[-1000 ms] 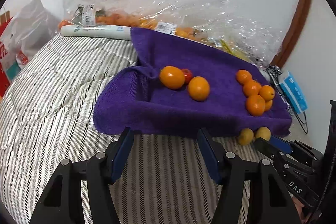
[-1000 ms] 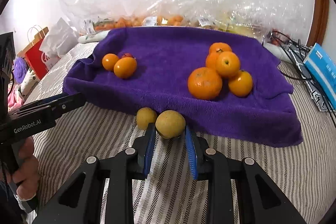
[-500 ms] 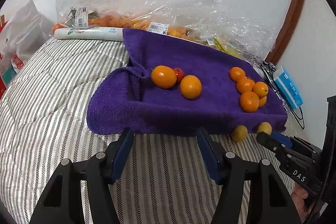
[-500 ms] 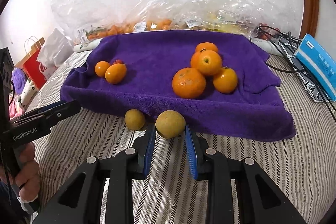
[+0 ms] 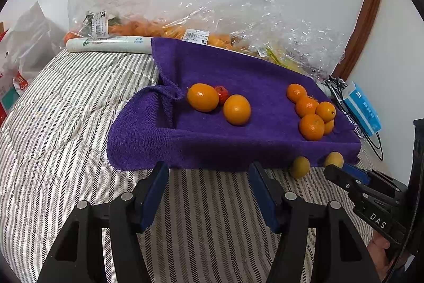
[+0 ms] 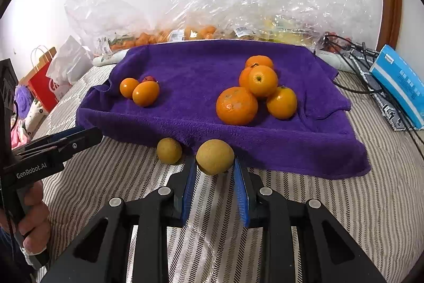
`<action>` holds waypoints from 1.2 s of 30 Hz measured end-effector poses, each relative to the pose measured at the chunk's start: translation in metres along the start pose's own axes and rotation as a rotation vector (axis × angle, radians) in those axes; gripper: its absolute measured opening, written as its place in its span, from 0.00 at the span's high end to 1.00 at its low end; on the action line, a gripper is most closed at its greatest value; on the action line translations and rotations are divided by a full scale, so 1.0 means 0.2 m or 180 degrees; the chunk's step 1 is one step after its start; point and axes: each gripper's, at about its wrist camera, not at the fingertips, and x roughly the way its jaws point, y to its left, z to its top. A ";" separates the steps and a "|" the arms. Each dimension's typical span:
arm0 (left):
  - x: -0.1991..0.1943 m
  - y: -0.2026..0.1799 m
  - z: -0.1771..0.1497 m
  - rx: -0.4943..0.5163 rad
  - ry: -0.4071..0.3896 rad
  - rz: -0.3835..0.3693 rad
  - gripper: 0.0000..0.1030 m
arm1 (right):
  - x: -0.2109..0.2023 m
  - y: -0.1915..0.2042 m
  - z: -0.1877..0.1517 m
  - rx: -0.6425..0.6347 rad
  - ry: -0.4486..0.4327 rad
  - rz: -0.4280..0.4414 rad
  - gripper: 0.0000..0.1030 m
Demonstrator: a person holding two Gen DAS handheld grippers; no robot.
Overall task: Organize fruits
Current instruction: 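Grip the large yellow pear-like fruit with the right tool and lift it, then close the left tool on the small yellow-green fruit and lift it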
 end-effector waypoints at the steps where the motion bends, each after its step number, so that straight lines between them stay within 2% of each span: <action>1: 0.00 0.00 0.00 0.0001 -0.0001 -0.0003 0.42 | -0.01 0.00 0.00 -0.0015 -0.0009 0.0001 0.72; 12: -0.01 -0.03 0.00 0.0081 -0.0021 -0.0035 0.42 | -0.19 -0.11 -0.06 -0.0087 -0.0128 -0.0145 0.72; 17: -0.02 -0.05 0.00 0.0126 -0.0059 0.0038 0.42 | -0.23 -0.18 -0.09 -0.0038 -0.0134 -0.0216 0.72; 22: -0.04 -0.13 0.00 0.0159 -0.0018 -0.0070 0.42 | -0.28 -0.23 -0.11 -0.0018 -0.0178 -0.0278 0.72; 27: -0.04 -0.25 0.00 0.0341 -0.0025 -0.0089 0.41 | -0.33 -0.27 -0.12 0.0026 -0.0230 -0.0303 0.72; 36: 0.00 -0.32 -0.02 0.0323 0.0095 -0.0239 0.41 | -0.37 -0.33 -0.15 0.0063 -0.0262 -0.0353 0.72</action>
